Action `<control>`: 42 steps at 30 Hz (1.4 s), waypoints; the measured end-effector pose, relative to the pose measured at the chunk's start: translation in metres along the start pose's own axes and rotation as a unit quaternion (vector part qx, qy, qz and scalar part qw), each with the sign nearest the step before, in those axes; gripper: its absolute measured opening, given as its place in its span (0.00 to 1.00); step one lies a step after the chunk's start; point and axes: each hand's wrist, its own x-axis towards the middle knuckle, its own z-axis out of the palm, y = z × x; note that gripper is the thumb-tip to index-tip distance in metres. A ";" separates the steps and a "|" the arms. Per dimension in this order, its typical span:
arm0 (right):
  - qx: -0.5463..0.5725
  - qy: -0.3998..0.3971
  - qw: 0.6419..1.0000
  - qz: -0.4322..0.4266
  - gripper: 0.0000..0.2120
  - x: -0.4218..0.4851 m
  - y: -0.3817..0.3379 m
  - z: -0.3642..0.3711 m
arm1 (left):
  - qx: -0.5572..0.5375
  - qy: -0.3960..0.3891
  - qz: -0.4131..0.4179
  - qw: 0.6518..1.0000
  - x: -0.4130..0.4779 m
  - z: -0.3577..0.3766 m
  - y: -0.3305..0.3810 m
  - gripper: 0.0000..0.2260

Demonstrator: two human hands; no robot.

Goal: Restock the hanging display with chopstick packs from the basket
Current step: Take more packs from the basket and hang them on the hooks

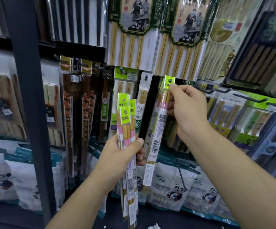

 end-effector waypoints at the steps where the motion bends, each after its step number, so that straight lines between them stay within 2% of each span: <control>1: -0.004 0.004 1.000 0.003 0.16 0.000 0.002 0.000 | -0.002 -0.001 0.000 1.000 0.000 0.000 0.000 0.04; 7: -0.084 0.017 0.996 0.012 0.12 -0.006 0.018 -0.006 | 0.023 -0.028 0.005 0.999 -0.001 -0.001 0.003 0.07; 10: -0.135 0.017 0.988 -0.066 0.13 -0.022 0.020 -0.010 | 0.053 -0.023 0.008 0.998 -0.001 -0.001 0.002 0.11; 11: -0.151 -0.005 0.984 -0.098 0.13 -0.029 0.019 -0.010 | 0.053 -0.016 0.005 0.998 0.000 0.000 0.000 0.12; 13: -0.174 -0.100 0.972 -0.119 0.12 -0.044 0.019 -0.007 | 0.051 -0.001 0.003 0.999 0.001 0.004 -0.001 0.11; 15: -0.167 -0.208 0.960 -0.090 0.13 -0.057 0.020 -0.002 | 0.076 -0.001 0.026 0.997 0.001 0.009 0.000 0.07; 17: -0.163 -0.244 0.954 -0.068 0.15 -0.062 0.024 0.002 | 0.098 -0.015 0.048 0.994 0.000 0.013 0.002 0.04; 22: -0.140 -0.214 0.967 0.004 0.18 -0.048 0.027 -0.002 | 0.087 -0.069 0.038 0.993 0.000 0.009 0.002 0.07; 24: -0.122 -0.225 0.966 0.032 0.19 -0.043 0.028 -0.006 | 0.057 -0.070 0.017 0.996 -0.001 0.008 0.000 0.09; 28: -0.046 -0.248 0.965 0.073 0.23 -0.040 0.027 -0.008 | 0.011 -0.058 -0.012 0.998 -0.002 0.009 -0.003 0.06; 31: 0.001 -0.287 0.953 0.100 0.26 -0.040 0.030 -0.010 | -0.037 -0.056 -0.024 0.997 -0.002 0.009 -0.001 0.08; 37: -0.033 -0.296 0.948 0.111 0.14 -0.039 0.028 -0.013 | 0.002 -0.038 -0.001 0.999 -0.001 0.008 0.000 0.16; 40: -0.048 -0.270 0.957 0.097 0.06 -0.036 0.026 -0.015 | 0.009 -0.023 0.004 1.000 0.000 0.008 -0.001 0.12; 42: -0.044 -0.242 0.965 0.092 0.04 -0.032 0.021 -0.017 | 0.033 0.006 0.004 0.999 0.002 0.004 -0.003 0.17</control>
